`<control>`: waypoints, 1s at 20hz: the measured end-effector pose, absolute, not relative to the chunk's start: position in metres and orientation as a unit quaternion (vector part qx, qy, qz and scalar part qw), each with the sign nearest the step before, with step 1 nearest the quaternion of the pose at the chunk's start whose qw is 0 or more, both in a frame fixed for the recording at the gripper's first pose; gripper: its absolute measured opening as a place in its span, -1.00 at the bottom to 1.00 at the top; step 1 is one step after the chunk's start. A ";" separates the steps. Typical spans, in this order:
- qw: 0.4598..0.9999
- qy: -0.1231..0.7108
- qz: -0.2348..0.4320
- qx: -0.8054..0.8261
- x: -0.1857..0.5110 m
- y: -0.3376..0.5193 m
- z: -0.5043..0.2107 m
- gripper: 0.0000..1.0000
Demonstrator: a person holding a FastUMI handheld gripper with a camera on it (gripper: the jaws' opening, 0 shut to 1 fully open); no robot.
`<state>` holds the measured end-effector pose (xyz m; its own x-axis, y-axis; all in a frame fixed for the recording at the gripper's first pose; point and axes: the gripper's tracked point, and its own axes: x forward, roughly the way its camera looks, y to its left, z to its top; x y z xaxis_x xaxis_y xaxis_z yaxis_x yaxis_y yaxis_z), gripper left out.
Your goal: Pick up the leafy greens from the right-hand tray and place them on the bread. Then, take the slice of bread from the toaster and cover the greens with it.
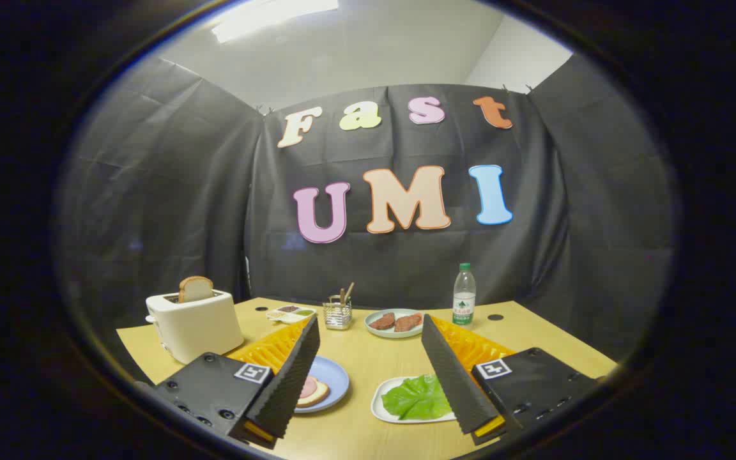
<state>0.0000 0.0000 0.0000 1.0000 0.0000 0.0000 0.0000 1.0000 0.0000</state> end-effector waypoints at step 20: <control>0.998 -0.001 -0.064 0.024 -0.010 -0.051 -0.001 1.00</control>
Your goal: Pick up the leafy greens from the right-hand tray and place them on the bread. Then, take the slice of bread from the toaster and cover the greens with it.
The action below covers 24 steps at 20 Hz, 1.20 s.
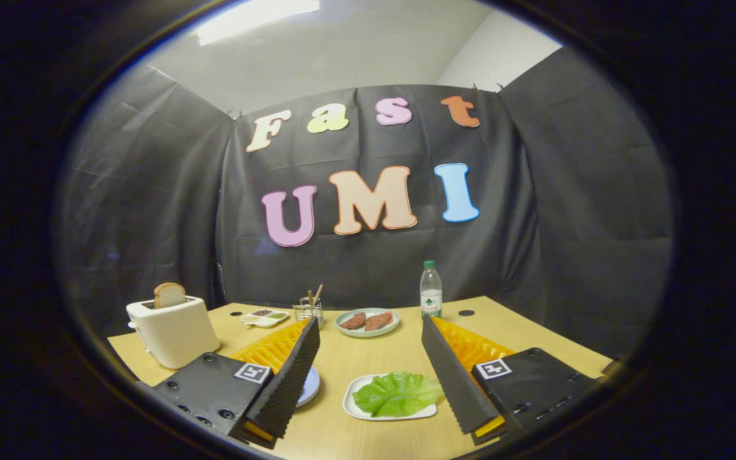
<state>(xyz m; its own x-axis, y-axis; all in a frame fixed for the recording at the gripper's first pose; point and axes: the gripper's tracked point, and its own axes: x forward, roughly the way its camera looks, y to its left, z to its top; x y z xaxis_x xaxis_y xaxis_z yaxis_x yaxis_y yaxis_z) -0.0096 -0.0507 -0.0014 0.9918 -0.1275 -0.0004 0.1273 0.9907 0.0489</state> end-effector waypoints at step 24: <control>0.962 0.171 -0.167 0.132 0.023 -0.179 -0.147 1.00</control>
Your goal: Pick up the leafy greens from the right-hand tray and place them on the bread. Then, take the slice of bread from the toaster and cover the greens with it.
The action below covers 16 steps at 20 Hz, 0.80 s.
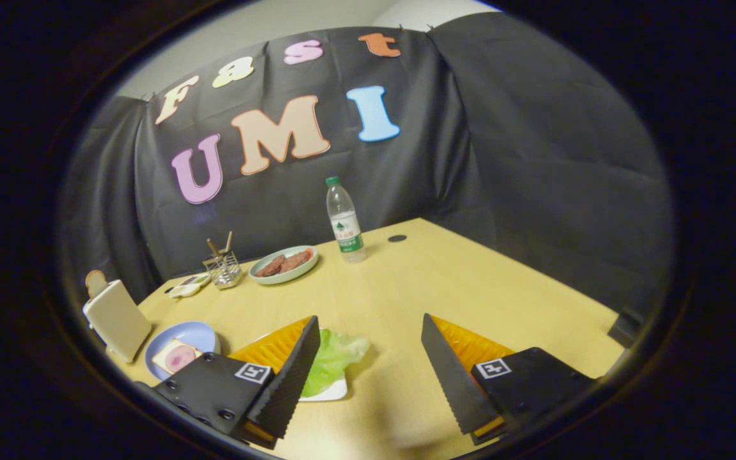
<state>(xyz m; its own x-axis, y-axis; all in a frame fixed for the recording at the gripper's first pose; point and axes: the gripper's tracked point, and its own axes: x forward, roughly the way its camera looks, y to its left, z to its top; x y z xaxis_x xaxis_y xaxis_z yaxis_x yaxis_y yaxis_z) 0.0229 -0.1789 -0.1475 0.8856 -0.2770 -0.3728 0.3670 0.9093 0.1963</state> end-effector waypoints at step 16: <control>0.932 0.256 -0.142 0.215 0.065 -0.164 -0.213 0.42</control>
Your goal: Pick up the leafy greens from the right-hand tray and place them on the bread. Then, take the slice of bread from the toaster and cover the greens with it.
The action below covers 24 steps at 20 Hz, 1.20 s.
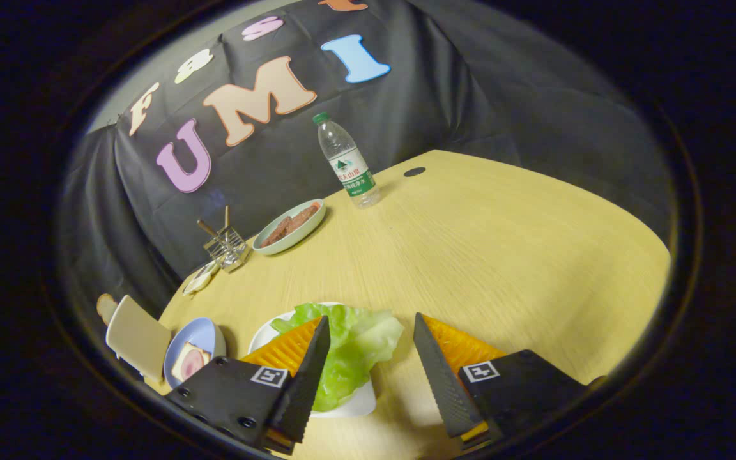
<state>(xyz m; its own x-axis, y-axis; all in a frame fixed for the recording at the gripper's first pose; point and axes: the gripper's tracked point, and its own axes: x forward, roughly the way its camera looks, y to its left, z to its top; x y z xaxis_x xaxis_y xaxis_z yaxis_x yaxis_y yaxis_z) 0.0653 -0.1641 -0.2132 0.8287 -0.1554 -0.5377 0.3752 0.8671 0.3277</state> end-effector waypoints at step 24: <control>0.956 0.128 -0.134 0.228 0.071 -0.150 -0.134 -0.93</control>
<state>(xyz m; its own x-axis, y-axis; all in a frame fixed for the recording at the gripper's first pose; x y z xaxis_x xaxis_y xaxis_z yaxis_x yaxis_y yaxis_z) 0.0714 -0.1500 -0.1341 0.9312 -0.1975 -0.3063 0.3146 0.8599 0.4020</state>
